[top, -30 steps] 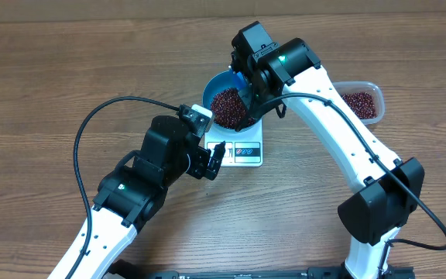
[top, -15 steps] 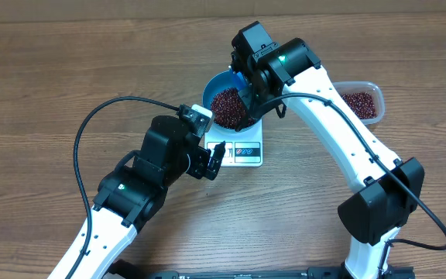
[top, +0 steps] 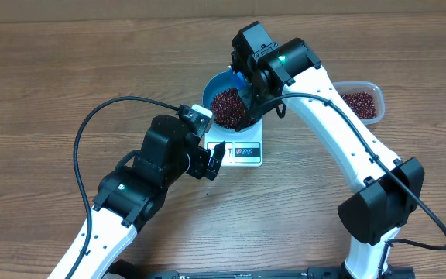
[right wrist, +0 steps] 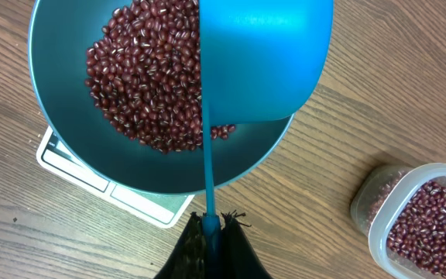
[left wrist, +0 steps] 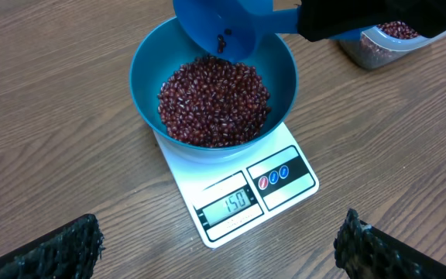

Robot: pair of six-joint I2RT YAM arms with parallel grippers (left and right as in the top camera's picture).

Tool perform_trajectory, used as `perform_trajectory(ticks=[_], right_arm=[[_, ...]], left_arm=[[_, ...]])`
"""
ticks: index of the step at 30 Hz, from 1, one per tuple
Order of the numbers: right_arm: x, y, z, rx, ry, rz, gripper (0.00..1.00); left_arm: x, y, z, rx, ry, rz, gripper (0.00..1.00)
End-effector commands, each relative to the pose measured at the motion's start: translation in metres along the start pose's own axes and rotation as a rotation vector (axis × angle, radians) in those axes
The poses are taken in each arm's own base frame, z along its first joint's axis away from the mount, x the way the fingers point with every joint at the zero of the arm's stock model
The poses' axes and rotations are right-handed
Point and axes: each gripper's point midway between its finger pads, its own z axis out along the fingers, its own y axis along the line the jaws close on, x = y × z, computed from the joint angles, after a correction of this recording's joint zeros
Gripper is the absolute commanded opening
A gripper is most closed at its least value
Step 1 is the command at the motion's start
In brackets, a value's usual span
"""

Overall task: Scoop item into bowl and weigh 150g on scale
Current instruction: 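Tilt the blue cup to drop a few beans into the teal bowl, then lift the blue cup and carry it right to the bean container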

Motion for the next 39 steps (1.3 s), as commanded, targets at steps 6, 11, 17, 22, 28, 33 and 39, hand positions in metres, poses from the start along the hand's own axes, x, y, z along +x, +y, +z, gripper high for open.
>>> perform_trajectory(ticks=[6, 11, 17, 22, 28, 33, 39], right_arm=[[-0.008, -0.002, -0.023, -0.007, -0.069, 0.039, 0.04], [-0.01, -0.001, -0.023, -0.012, -0.077, 0.039, 0.04], [-0.011, -0.001, -0.024, -0.014, -0.081, 0.062, 0.04], [-0.009, 0.0, -0.023, -0.021, -0.075, 0.061, 0.04], [-0.01, 0.011, -0.024, -0.092, -0.076, 0.061, 0.04], [-0.009, 0.024, -0.027, -0.246, -0.07, 0.087, 0.04], [-0.011, 0.024, -0.033, -0.406, -0.08, 0.147, 0.04]], left_arm=[[0.005, 0.0, 0.003, 0.0, 0.014, -0.009, 1.0], [0.005, 0.0, 0.003, 0.0, 0.014, -0.009, 1.0], [0.005, 0.0, 0.003, 0.0, 0.014, -0.009, 1.0], [0.005, 0.0, 0.003, 0.0, 0.014, -0.009, 1.0], [0.005, 0.0, 0.003, 0.0, 0.014, -0.009, 1.0], [0.005, 0.0, 0.003, 0.0, 0.014, -0.009, 1.0], [0.005, 0.0, 0.003, 0.0, 0.014, -0.009, 0.99]])
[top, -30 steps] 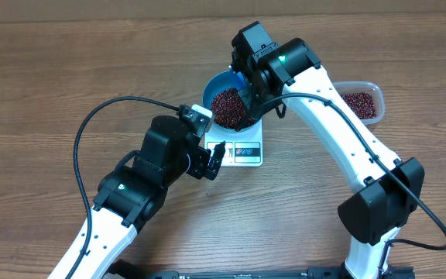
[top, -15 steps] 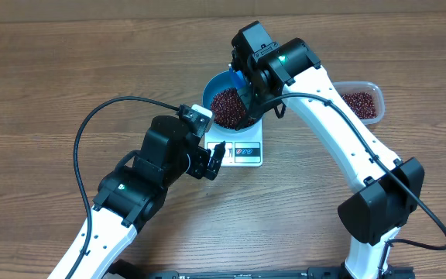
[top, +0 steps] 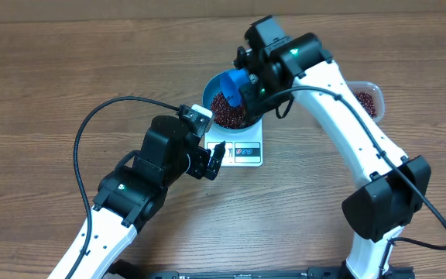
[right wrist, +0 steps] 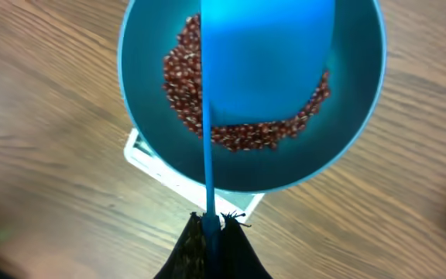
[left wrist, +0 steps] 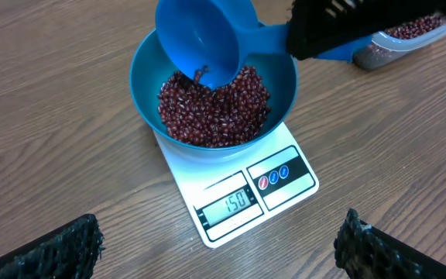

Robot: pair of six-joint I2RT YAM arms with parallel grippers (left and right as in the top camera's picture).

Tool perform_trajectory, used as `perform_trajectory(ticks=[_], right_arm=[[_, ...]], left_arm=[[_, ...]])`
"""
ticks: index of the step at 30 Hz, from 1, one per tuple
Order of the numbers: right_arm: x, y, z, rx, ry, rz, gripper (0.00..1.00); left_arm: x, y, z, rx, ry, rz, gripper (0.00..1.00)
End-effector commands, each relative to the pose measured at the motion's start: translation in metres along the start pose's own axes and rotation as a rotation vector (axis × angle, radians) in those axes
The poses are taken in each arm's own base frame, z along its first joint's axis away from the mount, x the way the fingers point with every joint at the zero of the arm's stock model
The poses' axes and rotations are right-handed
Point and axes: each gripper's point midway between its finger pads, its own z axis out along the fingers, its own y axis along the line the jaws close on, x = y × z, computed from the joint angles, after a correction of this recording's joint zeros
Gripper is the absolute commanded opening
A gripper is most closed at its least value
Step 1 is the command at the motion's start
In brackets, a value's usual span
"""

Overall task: Scoop item into bowl and weigh 150g on scale
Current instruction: 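Lift the blue cup and carry it right to the bean container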

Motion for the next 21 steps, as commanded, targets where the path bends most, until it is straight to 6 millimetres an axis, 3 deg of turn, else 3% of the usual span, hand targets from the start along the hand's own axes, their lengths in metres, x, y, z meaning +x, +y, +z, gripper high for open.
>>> perform_trajectory(ticks=[1, 13, 21], right_arm=[[-0.008, 0.012, -0.028, -0.133, -0.073, 0.022, 0.04], [-0.002, -0.005, -0.044, -0.287, -0.065, 0.14, 0.04], [-0.002, -0.04, -0.084, -0.275, -0.176, 0.213, 0.04]], left_arm=[[0.005, 0.0, 0.003, 0.0, 0.014, -0.009, 1.0], [0.005, 0.0, 0.003, 0.0, 0.014, -0.009, 1.0], [0.005, 0.0, 0.003, 0.0, 0.014, -0.009, 1.0]])
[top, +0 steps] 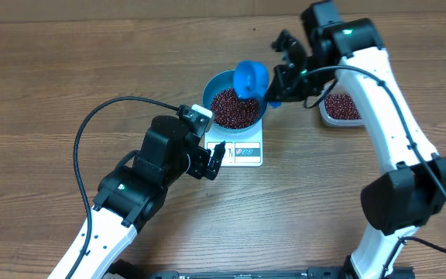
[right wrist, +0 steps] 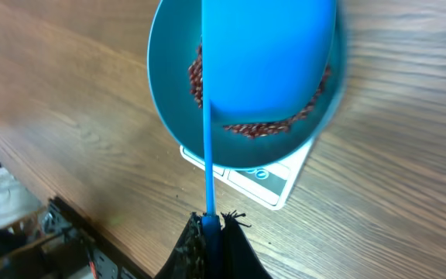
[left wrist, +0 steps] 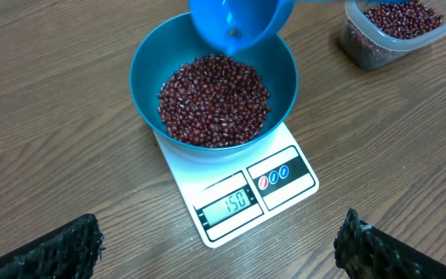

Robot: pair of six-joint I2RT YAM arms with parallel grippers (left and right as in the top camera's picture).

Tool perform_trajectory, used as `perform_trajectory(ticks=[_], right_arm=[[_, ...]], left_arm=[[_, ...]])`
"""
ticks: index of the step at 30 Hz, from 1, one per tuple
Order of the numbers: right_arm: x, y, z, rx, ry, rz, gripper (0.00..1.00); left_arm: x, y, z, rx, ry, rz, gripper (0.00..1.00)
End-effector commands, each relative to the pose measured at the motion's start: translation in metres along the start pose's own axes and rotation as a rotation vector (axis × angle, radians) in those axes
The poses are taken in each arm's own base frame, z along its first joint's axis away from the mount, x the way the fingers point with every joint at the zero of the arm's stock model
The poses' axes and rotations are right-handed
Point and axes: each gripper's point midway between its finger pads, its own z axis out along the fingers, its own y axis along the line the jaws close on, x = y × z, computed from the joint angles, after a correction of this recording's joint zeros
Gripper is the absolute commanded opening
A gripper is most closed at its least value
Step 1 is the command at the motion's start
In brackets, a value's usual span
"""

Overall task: Scoop item into bowl and weigh 150g on scale
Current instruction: 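Lift the blue cup and carry it right to the bean container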

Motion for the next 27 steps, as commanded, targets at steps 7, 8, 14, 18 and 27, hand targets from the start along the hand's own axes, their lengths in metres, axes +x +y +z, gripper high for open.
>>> perform_trajectory(ticks=[7, 8, 14, 18, 27], right_arm=[[-0.005, -0.05, -0.094, 0.155, -0.229, 0.091, 0.04], [-0.002, -0.062, -0.1, 0.186, -0.233, 0.117, 0.04], [0.019, -0.115, -0.123, 0.348, -0.213, 0.239, 0.04], [0.033, -0.142, -0.134, 0.532, -0.172, 0.267, 0.04], [0.052, -0.159, -0.148, 0.76, -0.095, 0.283, 0.04]], left_arm=[[0.005, 0.0, 0.003, 0.0, 0.014, -0.009, 0.99], [0.005, 0.0, 0.003, 0.0, 0.014, -0.009, 0.99], [0.005, 0.0, 0.003, 0.0, 0.014, -0.009, 1.0], [0.005, 0.0, 0.003, 0.0, 0.014, -0.009, 0.99], [0.005, 0.0, 0.003, 0.0, 0.014, -0.009, 0.99]])
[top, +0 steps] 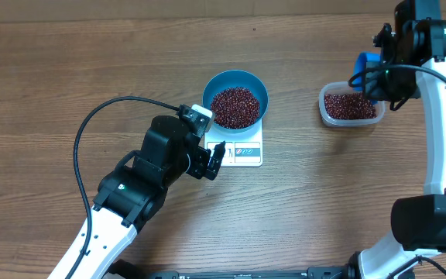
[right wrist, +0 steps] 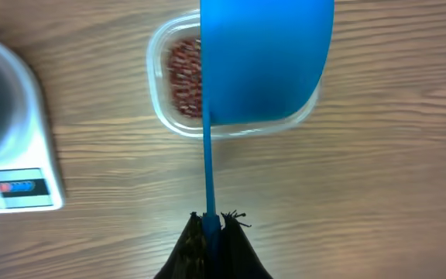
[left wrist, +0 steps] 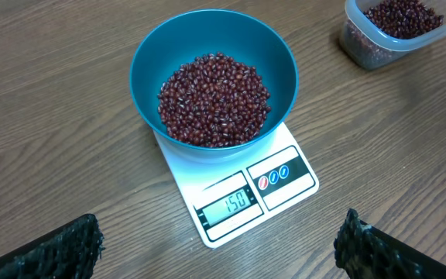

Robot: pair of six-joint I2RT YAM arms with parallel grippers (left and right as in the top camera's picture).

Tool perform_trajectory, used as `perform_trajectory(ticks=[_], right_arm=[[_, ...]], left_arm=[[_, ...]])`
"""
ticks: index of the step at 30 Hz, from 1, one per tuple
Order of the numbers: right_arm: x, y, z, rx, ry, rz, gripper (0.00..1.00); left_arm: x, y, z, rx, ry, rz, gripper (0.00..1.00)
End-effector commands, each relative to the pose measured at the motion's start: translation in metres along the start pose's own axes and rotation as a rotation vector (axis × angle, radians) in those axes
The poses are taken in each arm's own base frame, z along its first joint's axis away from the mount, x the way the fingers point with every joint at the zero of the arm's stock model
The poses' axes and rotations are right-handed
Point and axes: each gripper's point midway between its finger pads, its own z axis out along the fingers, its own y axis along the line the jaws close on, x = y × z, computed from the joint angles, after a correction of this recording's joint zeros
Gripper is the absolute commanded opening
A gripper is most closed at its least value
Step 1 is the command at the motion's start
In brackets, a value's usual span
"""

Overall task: Scoop item into bowl and weigh 150g on scale
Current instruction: 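Lift the blue cup and carry it right to the bean container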

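Observation:
A blue bowl [top: 237, 99] heaped with red beans [left wrist: 214, 99] sits on the white scale [left wrist: 242, 190], whose display [left wrist: 228, 203] reads 150. My right gripper [right wrist: 211, 225] is shut on the thin handle of the blue scoop [right wrist: 265, 62], held above the clear tub of beans [top: 348, 106] at the right. My left gripper [left wrist: 215, 244] is open just in front of the scale, with nothing between its fingers [left wrist: 60, 248].
The wooden table [top: 68, 77] carries only the scale and the tub. The left arm's black cable [top: 91, 132] loops over the table on the left. The scale's edge shows at the left of the right wrist view.
My right gripper has carried the scoop from the bowl's rim rightwards to above the tub of beans. The left arm and the 150 reading are unchanged.
The scoop was tipped over the bowl with a few beans in it and the scale read 150. It stayed over the bowl, then sat at the bowl's right rim, and now hangs above the tub. The reading held at 150 throughout.

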Motion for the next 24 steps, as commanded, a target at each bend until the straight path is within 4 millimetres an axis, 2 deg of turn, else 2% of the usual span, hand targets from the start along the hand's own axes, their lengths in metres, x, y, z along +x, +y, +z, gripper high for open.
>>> perform_trajectory(ticks=[1, 11, 16, 24], right_arm=[[-0.005, -0.019, -0.016, 0.148, -0.057, 0.033, 0.04], [-0.009, -0.02, -0.025, 0.314, -0.098, 0.042, 0.04], [-0.01, -0.012, -0.027, 0.333, -0.107, 0.01, 0.04], [-0.009, -0.011, -0.027, 0.33, -0.105, 0.023, 0.04]], left_arm=[[0.005, 0.0, 0.003, 0.0, 0.014, -0.009, 1.0], [0.005, 0.0, 0.003, 0.0, 0.014, -0.009, 0.99], [0.005, 0.0, 0.003, 0.0, 0.014, -0.009, 1.0], [0.005, 0.0, 0.003, 0.0, 0.014, -0.009, 1.0]])
